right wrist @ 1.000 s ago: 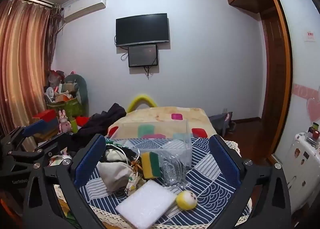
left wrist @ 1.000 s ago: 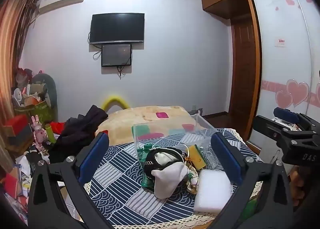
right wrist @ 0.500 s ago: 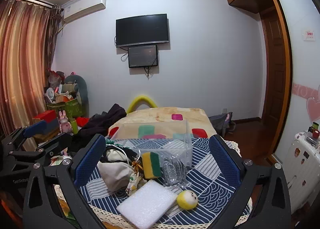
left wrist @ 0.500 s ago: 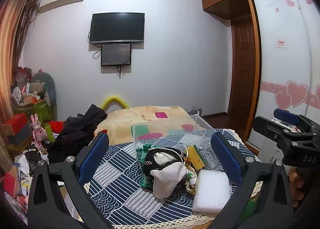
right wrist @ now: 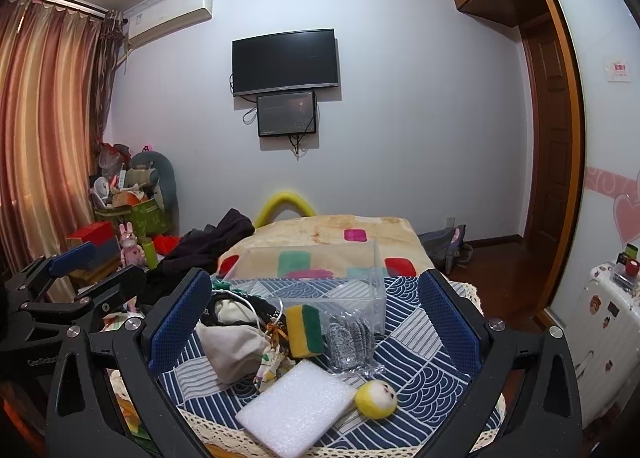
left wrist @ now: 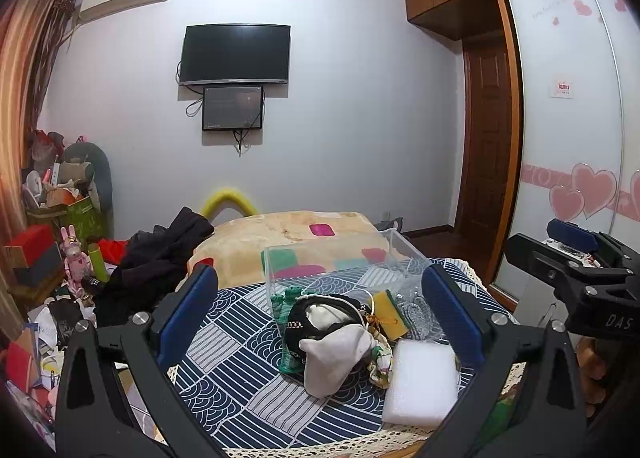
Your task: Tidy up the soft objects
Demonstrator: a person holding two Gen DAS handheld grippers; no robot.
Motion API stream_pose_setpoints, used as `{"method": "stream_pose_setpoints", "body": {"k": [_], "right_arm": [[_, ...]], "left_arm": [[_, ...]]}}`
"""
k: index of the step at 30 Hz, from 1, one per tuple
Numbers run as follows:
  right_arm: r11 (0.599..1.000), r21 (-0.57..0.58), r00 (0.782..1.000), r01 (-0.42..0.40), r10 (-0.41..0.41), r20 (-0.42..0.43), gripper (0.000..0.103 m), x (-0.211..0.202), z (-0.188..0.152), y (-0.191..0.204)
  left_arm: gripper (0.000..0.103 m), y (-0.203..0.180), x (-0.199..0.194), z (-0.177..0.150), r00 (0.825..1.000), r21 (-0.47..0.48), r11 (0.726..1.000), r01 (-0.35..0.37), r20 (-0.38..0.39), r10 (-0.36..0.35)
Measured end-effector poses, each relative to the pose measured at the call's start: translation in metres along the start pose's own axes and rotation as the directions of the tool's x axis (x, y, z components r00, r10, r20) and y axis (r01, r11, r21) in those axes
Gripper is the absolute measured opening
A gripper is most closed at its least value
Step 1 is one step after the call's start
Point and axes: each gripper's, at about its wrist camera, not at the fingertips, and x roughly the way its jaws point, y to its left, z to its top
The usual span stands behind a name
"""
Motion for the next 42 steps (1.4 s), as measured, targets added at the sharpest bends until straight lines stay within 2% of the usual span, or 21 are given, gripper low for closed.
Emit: {"method": "stream_pose_setpoints", "body": {"k": [42], "right_arm": [[1.000,-0.004,1.000,-0.002,0.002,0.017,0.103,-0.0052,0.0036,0.0046]], "left_arm": [[0.103,-0.0026,-0.0023,0.0033,1.000,-0.009,1.000,0.010,0.003,-0.010]]}}
